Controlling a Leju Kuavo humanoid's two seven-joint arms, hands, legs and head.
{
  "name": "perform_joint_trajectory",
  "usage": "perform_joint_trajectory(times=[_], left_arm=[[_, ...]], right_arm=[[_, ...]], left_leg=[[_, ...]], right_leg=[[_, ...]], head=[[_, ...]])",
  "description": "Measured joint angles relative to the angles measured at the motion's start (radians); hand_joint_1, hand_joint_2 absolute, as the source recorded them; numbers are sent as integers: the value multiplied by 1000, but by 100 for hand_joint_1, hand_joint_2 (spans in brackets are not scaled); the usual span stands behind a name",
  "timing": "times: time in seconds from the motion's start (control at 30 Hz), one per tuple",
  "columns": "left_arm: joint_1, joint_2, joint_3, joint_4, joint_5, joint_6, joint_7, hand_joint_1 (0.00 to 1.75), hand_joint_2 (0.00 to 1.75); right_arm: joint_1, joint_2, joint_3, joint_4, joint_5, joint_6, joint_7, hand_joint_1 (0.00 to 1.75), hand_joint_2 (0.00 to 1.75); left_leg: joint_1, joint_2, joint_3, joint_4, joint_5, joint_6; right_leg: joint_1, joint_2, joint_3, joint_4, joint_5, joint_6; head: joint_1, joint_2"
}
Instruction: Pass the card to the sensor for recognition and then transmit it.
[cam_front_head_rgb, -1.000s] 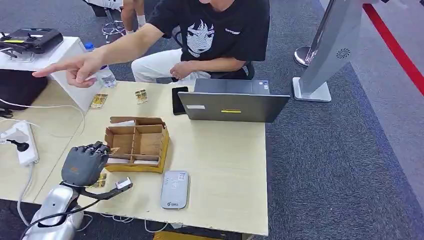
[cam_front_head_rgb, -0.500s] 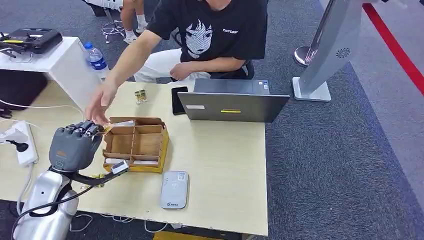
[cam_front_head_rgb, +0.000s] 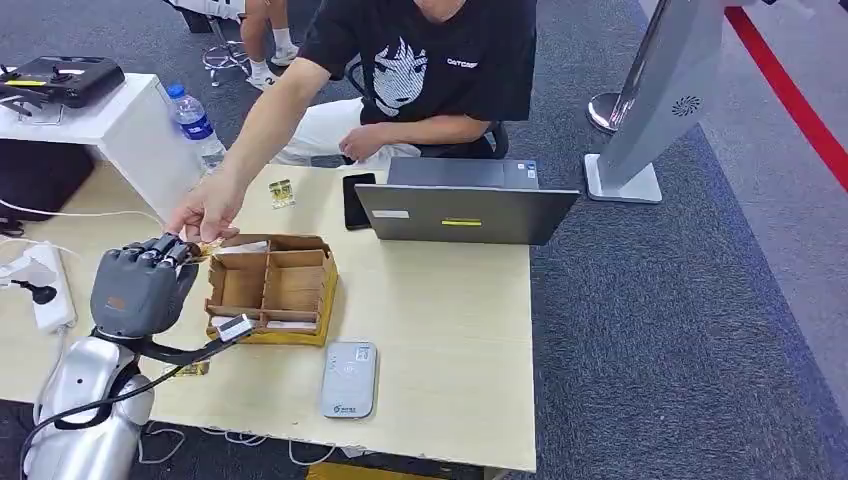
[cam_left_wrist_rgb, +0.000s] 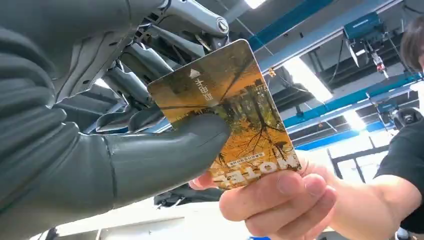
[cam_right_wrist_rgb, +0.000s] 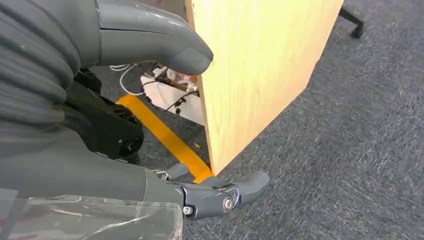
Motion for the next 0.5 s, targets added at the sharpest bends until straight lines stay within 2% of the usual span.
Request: perform_joint_trajectory(times=[0.27, 0.37, 0.5], left_arm=[[30, -13, 6, -1, 12, 18, -9, 0, 175], [64, -40, 30, -26, 78, 24, -37, 0, 175], [132, -114, 87, -116, 242, 26, -99, 0, 175]], right_arm=[[1, 0, -2, 1, -20, -4, -4, 0, 175], [1, 0, 7, 0, -60, -24, -3, 0, 175], [1, -1, 40, -13, -153, -74, 6, 0, 175]], left_leg=[[0, 0, 0, 0, 0, 0], [0, 1, 0, 0, 0, 0], [0, 2, 0, 0, 0, 0]], right_leg=[[0, 0, 0, 0, 0, 0], [0, 1, 0, 0, 0, 0], [0, 2, -1, -1, 0, 0]], head=[[0, 0], [0, 0], [0, 0]])
